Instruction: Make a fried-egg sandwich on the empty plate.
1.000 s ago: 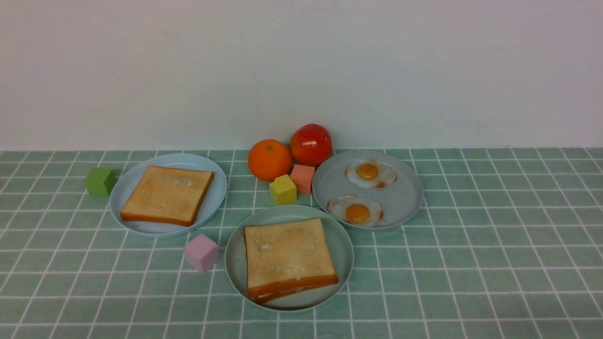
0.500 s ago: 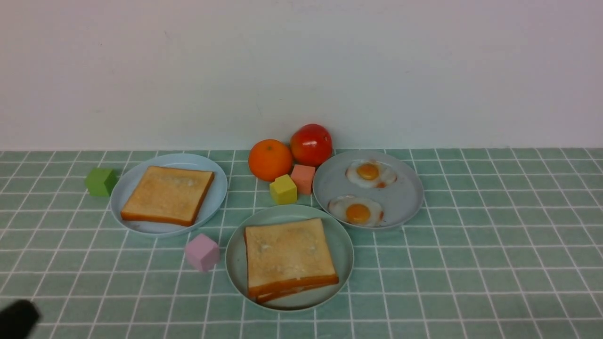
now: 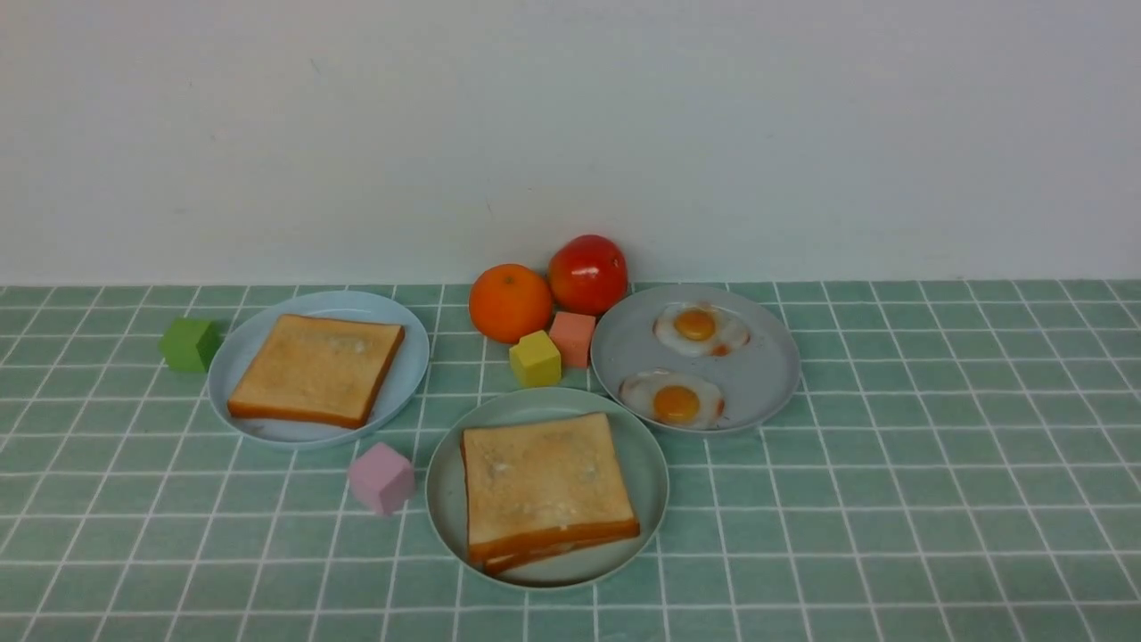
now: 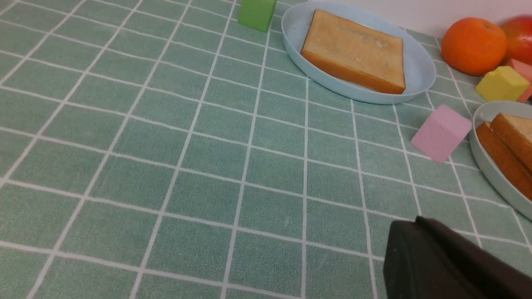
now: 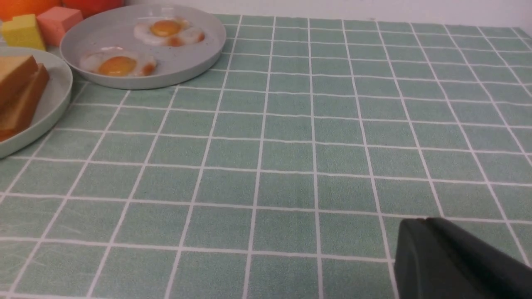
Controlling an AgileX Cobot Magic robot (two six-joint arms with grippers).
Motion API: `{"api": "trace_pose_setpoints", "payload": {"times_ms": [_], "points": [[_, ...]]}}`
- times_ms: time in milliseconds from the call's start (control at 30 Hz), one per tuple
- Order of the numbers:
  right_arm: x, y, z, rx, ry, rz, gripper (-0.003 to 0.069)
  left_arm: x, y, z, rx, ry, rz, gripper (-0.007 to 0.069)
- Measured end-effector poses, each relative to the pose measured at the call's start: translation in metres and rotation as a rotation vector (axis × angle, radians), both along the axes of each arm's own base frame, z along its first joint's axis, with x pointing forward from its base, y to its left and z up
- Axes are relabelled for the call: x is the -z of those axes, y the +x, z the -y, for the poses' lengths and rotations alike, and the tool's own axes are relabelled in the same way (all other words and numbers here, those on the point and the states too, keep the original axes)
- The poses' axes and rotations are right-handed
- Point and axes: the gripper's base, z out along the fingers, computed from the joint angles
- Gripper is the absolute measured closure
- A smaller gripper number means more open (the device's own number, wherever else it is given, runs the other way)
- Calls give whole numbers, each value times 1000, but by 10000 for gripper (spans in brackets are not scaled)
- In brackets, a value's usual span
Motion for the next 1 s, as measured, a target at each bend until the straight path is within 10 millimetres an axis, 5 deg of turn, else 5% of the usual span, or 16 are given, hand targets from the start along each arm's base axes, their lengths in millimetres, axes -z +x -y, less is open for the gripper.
{"api": "trace_pose_setpoints", "payload": {"times_ms": [1000], "points": [[0,0,0,0,0,-1,615,0,0,0,-2,-5,0,638]]}}
